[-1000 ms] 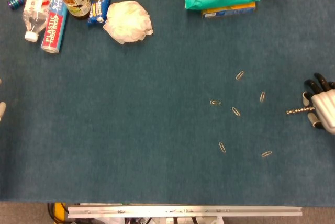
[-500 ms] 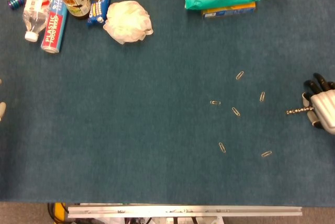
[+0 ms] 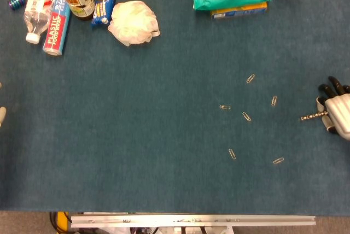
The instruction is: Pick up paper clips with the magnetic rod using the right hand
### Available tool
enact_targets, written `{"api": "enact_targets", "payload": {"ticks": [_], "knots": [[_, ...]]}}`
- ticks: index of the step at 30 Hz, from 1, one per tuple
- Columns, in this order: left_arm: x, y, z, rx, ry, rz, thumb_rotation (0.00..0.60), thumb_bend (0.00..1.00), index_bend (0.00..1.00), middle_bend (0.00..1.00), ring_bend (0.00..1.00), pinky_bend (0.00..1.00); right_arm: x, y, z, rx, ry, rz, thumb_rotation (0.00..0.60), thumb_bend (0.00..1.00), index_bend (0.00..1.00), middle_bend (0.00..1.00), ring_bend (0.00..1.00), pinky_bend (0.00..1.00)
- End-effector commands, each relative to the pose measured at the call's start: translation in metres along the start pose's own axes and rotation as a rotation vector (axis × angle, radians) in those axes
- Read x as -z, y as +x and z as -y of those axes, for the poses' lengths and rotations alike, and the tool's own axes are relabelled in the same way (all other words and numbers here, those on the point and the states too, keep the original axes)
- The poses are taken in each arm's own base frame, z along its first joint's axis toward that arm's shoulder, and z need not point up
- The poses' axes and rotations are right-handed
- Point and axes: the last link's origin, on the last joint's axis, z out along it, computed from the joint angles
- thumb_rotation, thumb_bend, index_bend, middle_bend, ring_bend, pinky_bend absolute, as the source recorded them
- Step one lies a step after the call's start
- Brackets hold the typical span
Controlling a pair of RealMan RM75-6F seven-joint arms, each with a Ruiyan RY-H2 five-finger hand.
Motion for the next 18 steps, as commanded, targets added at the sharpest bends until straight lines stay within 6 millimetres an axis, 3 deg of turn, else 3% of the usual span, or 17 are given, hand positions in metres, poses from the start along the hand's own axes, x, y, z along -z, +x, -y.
{"api": "enact_targets", "payload": {"ticks": [1,18], "knots": [[-0.0001,0.0002,-0.0001,0.000,0.000,0.000,0.600,0.26,0.37,0.33,0.29,0.54,-0.0001,-0.0001,0.0000,0.001,-0.001,0.001,0.600,0.36,0.52,0.24,0.07,0.27],[0.0001,0.0004,0.0002,0.001,-0.001,0.000,0.600,0.26,0.37,0.33,0.29,0.54,-0.0002,-0.0011,-0.0011,0.014,-0.010,0.009,0.600,0.36,0.52,0.24,0.07,0.27]]}}
